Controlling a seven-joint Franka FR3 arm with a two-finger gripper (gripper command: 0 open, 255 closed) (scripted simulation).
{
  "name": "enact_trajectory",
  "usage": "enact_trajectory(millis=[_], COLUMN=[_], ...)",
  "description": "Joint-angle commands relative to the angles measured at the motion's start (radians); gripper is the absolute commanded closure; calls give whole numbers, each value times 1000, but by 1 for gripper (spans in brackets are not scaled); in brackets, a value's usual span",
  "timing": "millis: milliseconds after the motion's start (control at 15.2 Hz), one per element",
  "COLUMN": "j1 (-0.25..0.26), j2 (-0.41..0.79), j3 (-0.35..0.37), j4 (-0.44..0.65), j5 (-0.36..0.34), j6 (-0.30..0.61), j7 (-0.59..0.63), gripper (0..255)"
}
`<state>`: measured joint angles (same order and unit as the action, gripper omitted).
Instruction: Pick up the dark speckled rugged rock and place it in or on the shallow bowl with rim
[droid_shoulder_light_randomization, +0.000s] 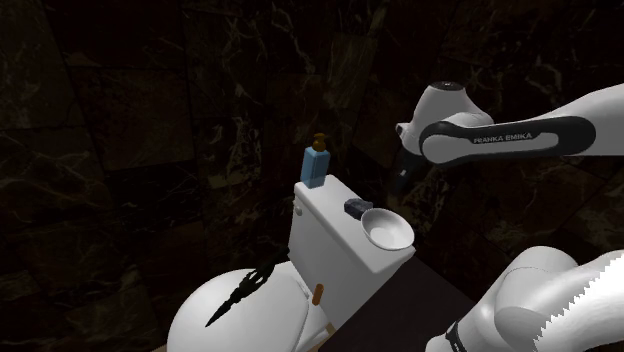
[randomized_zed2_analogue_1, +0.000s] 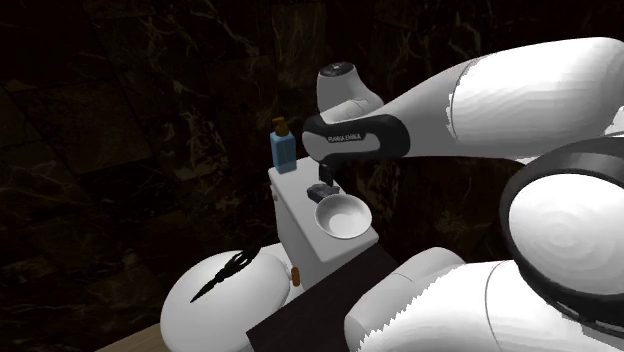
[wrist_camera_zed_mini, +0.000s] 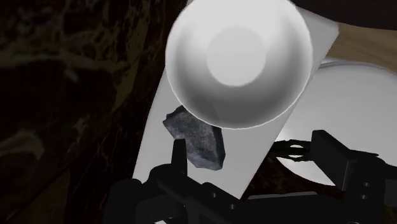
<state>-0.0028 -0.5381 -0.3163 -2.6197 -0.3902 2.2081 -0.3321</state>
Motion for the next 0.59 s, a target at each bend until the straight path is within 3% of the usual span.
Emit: enact_trajectory(millis=[0,264,528], j1=[-3,4,25], j2=[61,220,400], j3=[-34,-101,-164], j4=[-13,5,52], j5=[-28,-52,-22], j6=[103,294,477], j7=[-33,-106,-206], gripper=[0,0,0])
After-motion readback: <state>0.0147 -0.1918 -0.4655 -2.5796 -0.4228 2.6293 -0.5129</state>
